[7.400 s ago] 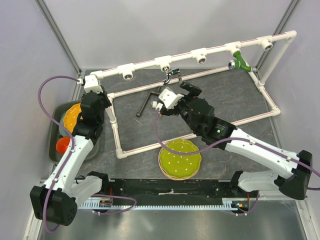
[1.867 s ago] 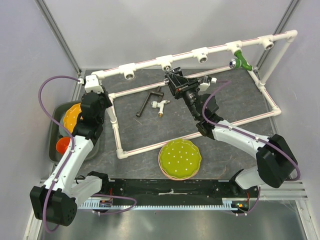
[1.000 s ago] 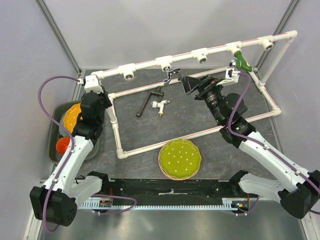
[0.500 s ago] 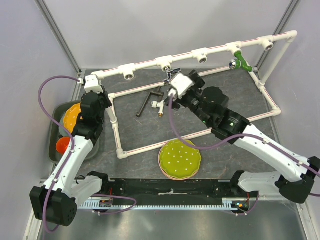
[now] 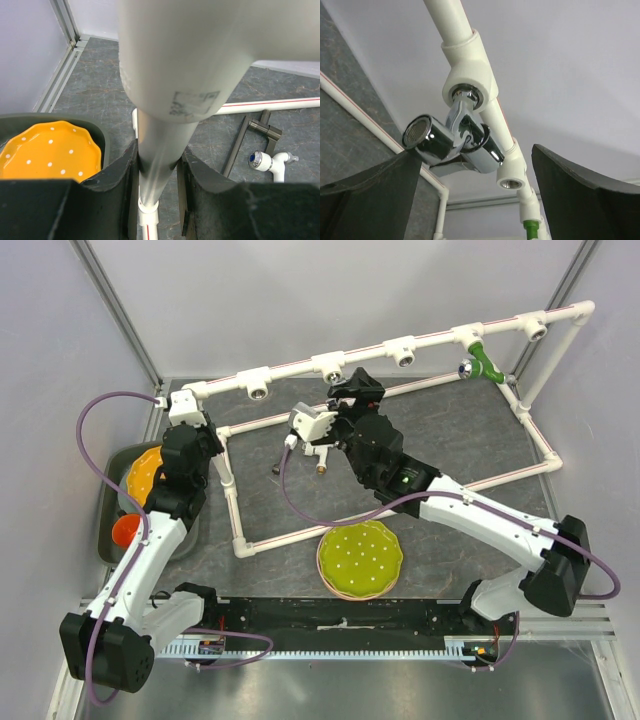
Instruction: Install the water faucets
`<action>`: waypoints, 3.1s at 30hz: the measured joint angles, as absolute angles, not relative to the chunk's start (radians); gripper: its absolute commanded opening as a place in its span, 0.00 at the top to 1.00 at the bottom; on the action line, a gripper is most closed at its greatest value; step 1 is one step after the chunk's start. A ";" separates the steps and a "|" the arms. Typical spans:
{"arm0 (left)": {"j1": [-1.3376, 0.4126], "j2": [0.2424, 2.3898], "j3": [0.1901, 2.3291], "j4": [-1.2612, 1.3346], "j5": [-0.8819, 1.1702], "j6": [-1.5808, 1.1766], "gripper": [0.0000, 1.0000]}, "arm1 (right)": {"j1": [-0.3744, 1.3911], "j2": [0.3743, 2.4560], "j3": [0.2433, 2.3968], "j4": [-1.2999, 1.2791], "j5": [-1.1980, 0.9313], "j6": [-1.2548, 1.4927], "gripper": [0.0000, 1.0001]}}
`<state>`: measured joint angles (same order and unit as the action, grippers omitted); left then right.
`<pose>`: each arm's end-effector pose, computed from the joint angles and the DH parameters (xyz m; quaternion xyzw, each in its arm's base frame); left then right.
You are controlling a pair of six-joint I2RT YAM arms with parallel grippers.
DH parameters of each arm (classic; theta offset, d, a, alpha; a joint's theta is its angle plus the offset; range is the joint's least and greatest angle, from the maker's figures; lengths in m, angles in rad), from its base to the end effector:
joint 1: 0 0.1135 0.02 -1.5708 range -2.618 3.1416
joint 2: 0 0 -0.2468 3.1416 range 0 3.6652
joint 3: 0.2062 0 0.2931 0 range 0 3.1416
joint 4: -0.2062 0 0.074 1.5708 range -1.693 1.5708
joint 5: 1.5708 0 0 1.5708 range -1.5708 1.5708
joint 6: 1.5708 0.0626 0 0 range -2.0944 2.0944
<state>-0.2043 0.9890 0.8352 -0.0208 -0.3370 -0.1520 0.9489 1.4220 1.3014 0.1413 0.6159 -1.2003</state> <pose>0.3059 -0.0422 0.3119 -0.0880 0.7578 0.0141 0.6464 0.2627 0.3045 0.3852 -0.4833 0.5079 -0.2958 0.6488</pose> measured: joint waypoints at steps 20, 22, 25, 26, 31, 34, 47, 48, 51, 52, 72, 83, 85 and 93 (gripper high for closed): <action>-0.203 0.989 0.835 -0.020 -0.337 -0.152 0.98 | 0.945 1.485 1.304 0.247 0.634 -0.875 0.98; -0.203 0.989 0.835 -0.020 -0.337 -0.152 0.98 | 0.939 1.478 1.304 0.247 0.621 -0.713 0.98; -0.203 0.989 0.835 -0.020 -0.338 -0.152 0.98 | 0.925 1.470 1.301 0.255 0.605 -0.445 0.98; -0.203 0.989 0.835 -0.020 -0.338 -0.152 0.98 | 0.917 1.467 1.296 0.262 0.596 -0.341 0.97; -0.204 0.989 0.835 -0.020 -0.336 -0.152 0.98 | 0.860 1.432 1.194 0.395 0.517 0.189 0.87; -0.205 0.989 0.835 -0.020 -0.334 -0.152 0.98 | 0.832 1.421 1.112 0.525 0.471 0.471 0.87; -0.202 0.993 0.835 -0.013 -0.339 -0.153 0.98 | 0.809 1.516 1.015 0.879 0.458 1.043 0.55; -0.201 0.995 0.835 -0.010 -0.339 -0.153 0.98 | 0.809 1.522 1.015 0.896 0.461 1.057 0.50; -0.199 0.997 0.835 -0.005 -0.338 -0.153 0.98 | 0.809 1.527 1.005 0.927 0.459 1.103 0.31; -0.199 0.997 0.835 -0.005 -0.339 -0.152 0.98 | 0.807 1.527 0.999 0.944 0.452 1.141 0.22; -0.202 0.986 0.835 -0.026 -0.333 -0.153 0.98 | 0.775 1.108 0.957 0.531 0.332 0.828 0.02; -0.202 0.986 0.835 -0.025 -0.333 -0.153 0.98 | 0.939 1.151 1.292 -0.045 0.460 -0.106 0.02; -0.202 0.986 0.835 -0.025 -0.333 -0.153 0.98 | 0.991 1.199 1.333 -0.106 0.525 -0.293 0.02; -0.202 0.986 0.835 -0.025 -0.333 -0.153 0.98 | 1.103 1.386 1.382 -0.135 0.794 -0.922 0.02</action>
<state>-0.2024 0.9863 0.8352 -0.0254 -0.3328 -0.1528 1.1034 1.3861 1.3819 -0.1349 0.7940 -0.9218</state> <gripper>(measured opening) 0.355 0.982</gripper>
